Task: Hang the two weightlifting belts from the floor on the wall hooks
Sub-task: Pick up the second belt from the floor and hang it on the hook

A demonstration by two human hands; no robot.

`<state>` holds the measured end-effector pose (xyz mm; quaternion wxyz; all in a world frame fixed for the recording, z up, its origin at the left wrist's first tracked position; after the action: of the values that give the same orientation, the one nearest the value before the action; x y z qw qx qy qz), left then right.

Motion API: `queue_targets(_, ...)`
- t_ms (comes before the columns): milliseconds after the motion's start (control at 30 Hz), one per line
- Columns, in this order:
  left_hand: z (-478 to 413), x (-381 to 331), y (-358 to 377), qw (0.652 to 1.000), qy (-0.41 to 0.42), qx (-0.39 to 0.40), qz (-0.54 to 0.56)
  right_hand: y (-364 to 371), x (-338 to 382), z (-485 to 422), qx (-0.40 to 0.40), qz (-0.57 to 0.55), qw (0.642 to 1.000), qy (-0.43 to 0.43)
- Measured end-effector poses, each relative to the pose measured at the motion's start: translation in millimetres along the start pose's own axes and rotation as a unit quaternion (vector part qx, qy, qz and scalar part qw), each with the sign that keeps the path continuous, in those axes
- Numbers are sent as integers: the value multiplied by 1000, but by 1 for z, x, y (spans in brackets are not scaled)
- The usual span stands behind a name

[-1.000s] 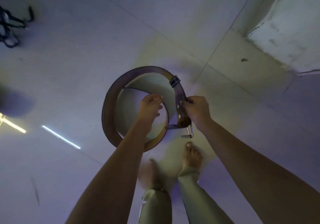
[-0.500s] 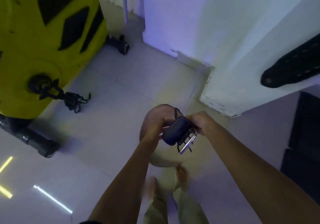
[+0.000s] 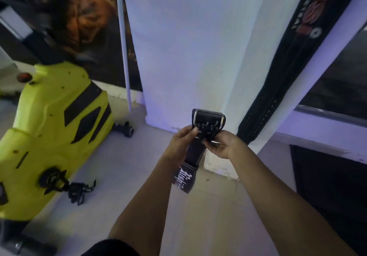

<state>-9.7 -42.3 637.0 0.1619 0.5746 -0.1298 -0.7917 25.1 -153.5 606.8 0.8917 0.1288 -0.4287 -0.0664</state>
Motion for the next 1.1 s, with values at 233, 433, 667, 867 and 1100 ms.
queue_targets(233,2,-88,50,995,89,-28,-38,11,100,54,56,-111,983,-133)
queue_targets(433,-1,-157,111,990,138,11,-40,7,181,98,128,-26,961,-245)
queue_targets(667,-1,-223,174,976,201,77,-9,-13,263,144,-16,154,893,-422)
queue_targets(867,8,-233,215,965,223,112,-74,-27,292,178,-37,31,889,-455)
queue_targets(1100,15,-244,262,957,241,117,-115,-30,351,223,-67,52,873,-480)
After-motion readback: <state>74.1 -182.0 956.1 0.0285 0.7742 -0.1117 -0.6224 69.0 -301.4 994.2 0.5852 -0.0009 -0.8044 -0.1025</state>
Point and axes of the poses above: each hand's wrist, its own z-axis away from the middle knuckle, its own y-axis out of the palm, x = y × z, the point moved 10 cm from there along -z, towards the middle knuckle, and after that the axes turned 8 degrees about -y, right-handed, at the moved point
